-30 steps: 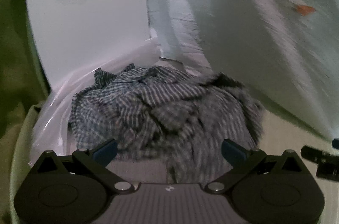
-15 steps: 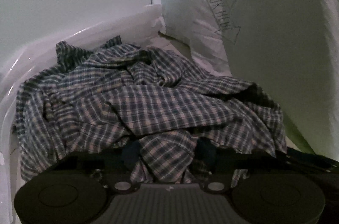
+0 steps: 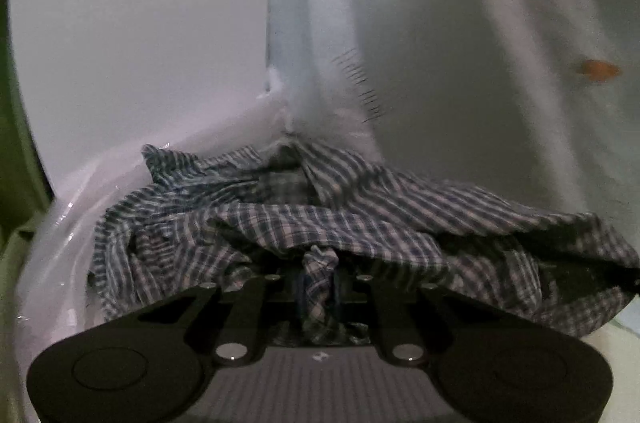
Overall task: Fold clothes
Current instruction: 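Grasp the checked shirt with the left gripper while the right gripper grasps it too, then lift the checked shirt with both grippers and pull it onto the open table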
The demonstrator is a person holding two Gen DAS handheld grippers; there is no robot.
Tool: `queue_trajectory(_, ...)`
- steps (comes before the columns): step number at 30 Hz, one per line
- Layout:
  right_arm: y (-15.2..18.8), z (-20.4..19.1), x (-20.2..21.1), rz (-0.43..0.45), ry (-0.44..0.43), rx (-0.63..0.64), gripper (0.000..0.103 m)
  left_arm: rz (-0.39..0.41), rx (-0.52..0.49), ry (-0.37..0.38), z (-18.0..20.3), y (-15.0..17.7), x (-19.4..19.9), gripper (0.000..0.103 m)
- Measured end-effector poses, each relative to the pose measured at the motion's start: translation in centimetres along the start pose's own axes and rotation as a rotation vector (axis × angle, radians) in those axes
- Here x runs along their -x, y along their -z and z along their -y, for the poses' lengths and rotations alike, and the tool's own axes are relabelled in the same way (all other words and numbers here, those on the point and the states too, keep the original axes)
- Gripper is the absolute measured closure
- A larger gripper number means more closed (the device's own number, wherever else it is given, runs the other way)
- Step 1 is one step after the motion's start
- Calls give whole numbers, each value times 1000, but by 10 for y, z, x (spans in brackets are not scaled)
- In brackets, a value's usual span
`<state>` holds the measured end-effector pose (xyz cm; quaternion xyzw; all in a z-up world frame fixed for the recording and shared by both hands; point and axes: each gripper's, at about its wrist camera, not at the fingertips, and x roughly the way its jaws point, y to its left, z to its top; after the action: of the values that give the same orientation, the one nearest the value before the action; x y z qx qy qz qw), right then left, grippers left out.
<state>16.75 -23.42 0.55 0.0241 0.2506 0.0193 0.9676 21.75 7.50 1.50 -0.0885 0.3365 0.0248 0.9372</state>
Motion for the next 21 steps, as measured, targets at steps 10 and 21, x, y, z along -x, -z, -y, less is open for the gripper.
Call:
queue_trajectory(10, 52, 146, 176, 65, 306, -148, 101, -37, -67, 190, 100, 92, 116, 90)
queue_trajectory(21, 161, 290, 276, -198, 519, -349, 98, -316, -93, 223, 186, 215, 154, 81)
